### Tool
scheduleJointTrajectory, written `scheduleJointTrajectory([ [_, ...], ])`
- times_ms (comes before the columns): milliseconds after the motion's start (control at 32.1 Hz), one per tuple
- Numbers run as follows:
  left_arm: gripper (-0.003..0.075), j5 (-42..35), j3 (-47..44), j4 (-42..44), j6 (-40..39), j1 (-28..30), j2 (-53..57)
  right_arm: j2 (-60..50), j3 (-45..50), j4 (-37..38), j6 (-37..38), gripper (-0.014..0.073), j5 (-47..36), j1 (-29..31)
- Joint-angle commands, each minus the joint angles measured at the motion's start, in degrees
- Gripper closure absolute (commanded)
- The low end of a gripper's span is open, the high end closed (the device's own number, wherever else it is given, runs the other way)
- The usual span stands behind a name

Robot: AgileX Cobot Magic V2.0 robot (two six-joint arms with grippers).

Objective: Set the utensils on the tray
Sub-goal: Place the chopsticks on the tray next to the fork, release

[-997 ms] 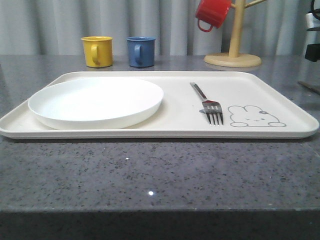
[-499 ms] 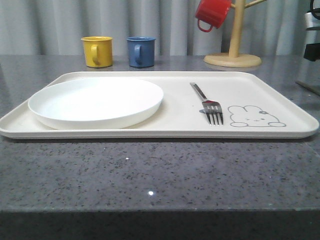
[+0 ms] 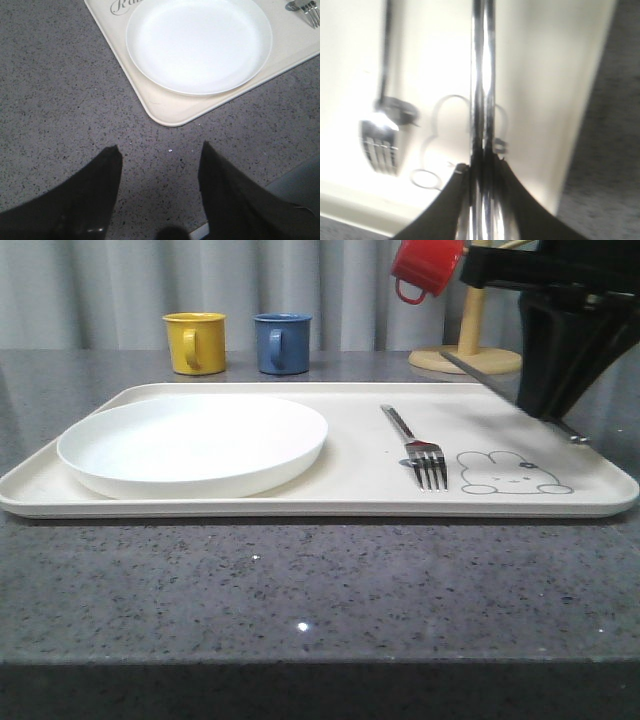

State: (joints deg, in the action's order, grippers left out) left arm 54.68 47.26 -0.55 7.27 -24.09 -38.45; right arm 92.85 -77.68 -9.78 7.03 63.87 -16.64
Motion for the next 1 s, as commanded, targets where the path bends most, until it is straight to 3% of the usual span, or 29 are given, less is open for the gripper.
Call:
scheduleJointTrajectory([
  [0, 0.0364, -3.64, 1.44, -0.05, -0.67, -0.42, -0.13, -1.05, -1.89, -0.79, 4.90, 0.0557, -3.89, -1.06],
  [280, 0.0364, -3.64, 1.44, -0.05, -0.67, -0.42, -0.13, 2.30, -1.89, -4.04, 7.95, 0.0538, -6.92, -1.05],
  [499, 0.0364, -3.64, 1.44, -0.05, -0.67, -0.42, -0.13, 3.04, -1.89, -4.04, 7.72, 0.0330, -7.74, -1.05],
  [561, 0.0364, -3.64, 1.44, -0.05, -0.67, -0.42, -0.13, 2.96, -2.02, -3.58, 7.00, 0.0317, -8.08, -1.05],
  [966, 0.0364, -3.54, 1.44, -0.05, -0.67, -0.42, -0.13, -5.15, -2.73, 10.37, 4.32, 0.0317, -2.89, 1.02],
])
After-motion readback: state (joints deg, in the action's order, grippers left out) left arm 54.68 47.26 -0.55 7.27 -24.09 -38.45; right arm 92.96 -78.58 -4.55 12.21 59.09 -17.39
